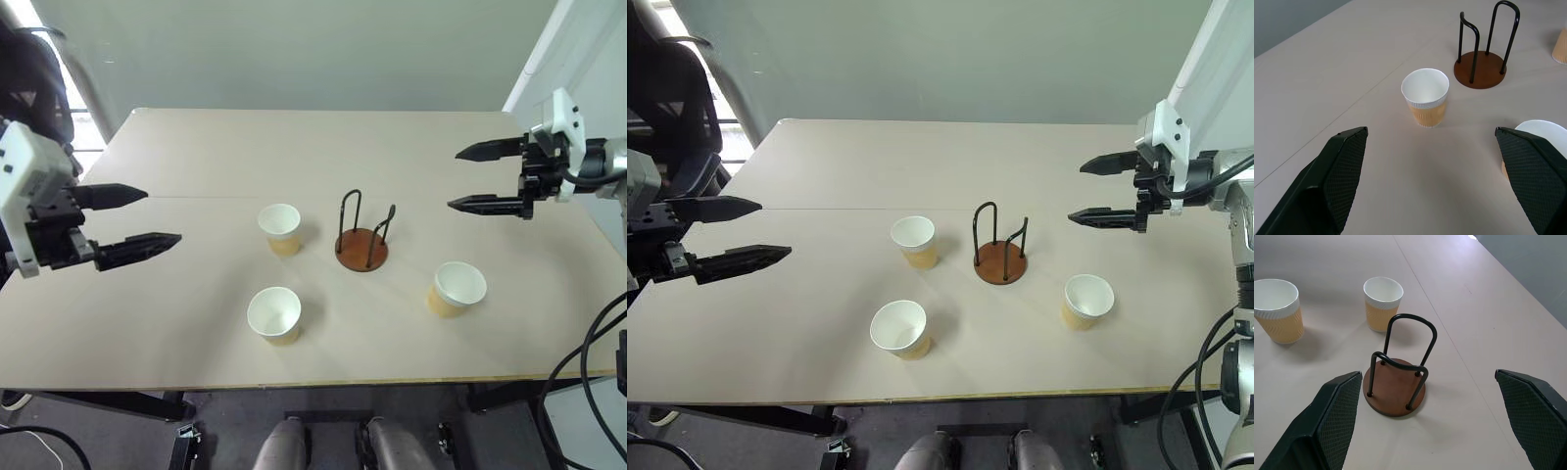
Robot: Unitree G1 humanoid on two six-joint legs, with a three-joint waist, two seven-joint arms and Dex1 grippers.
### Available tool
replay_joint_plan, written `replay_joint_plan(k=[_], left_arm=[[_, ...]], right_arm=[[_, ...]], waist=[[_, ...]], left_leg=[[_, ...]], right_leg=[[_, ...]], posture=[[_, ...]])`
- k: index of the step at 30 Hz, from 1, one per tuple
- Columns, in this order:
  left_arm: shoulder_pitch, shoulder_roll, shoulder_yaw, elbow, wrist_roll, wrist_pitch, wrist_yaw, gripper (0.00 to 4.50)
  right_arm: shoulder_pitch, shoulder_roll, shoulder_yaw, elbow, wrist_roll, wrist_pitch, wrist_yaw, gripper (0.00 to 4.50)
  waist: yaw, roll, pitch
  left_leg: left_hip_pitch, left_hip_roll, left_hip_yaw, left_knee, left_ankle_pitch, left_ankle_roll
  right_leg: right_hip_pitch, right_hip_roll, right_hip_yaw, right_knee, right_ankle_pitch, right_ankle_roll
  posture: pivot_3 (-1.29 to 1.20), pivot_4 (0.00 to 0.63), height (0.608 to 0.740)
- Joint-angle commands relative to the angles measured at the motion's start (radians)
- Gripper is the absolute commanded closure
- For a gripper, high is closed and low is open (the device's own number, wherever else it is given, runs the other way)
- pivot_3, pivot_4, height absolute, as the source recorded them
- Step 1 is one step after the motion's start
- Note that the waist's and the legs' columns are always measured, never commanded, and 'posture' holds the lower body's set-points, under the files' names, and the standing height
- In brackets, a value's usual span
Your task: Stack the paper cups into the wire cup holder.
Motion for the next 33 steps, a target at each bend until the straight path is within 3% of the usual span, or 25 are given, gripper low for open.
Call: replay_joint_plan(k=[1, 13, 20, 26, 33], left_arm=[[-0.001, 0.014, 0.046, -0.014, 0.003, -0.001, -0.005, 0.04], [-0.054, 0.028, 0.018, 0.015, -0.023, -0.019, -0.018, 0.04], [-0.105, 0.020, -0.095, 0.042, -0.025, -0.057, -0.038, 0.04], [-0.140, 0.002, -0.166, 0.058, -0.021, -0.081, -0.035, 0.04], [-0.164, -0.003, -0.202, 0.049, -0.035, -0.079, -0.032, 0.04]], right_arm=[[-0.023, -0.006, -0.010, -0.020, 0.002, -0.011, 0.000, 0.00], [-0.005, -0.031, -0.014, -0.038, -0.009, -0.006, -0.005, 0.00], [0.173, -0.075, -0.040, -0.282, 0.084, 0.155, -0.010, 0.00], [0.351, -0.034, -0.063, -0.600, 0.222, 0.415, -0.173, 0.00], [0.343, 0.105, 0.041, -0.704, 0.232, 0.659, -0.453, 0.00]], waist=[[0.000, 0.000, 0.000], [0.001, 0.000, 0.000], [0.005, -0.001, 0.000], [0.003, -0.001, 0.000], [0.000, -0.001, -0.001]], left_leg=[[0.000, 0.000, 0.000, 0.000, 0.000, 0.000], [0.000, 0.000, 0.000, 0.000, 0.000, 0.000], [0.000, 0.000, 0.000, 0.000, -0.001, -0.001], [0.000, 0.002, 0.000, 0.000, -0.001, -0.003], [0.001, 0.003, 0.000, 0.002, 0.000, -0.002]], right_leg=[[0.000, 0.000, 0.000, 0.000, 0.000, 0.000], [0.000, 0.000, 0.000, 0.000, 0.000, 0.000], [0.000, 0.000, 0.000, 0.000, 0.000, 0.000], [0.000, 0.003, 0.000, 0.000, 0.000, 0.001], [0.002, 0.004, 0.000, 0.000, 0.000, 0.000]], posture=[[0.00, 0.150, 0.740], [0.00, 0.150, 0.740], [0.00, 0.150, 0.740], [0.00, 0.150, 0.740], [0.00, 0.150, 0.740]])
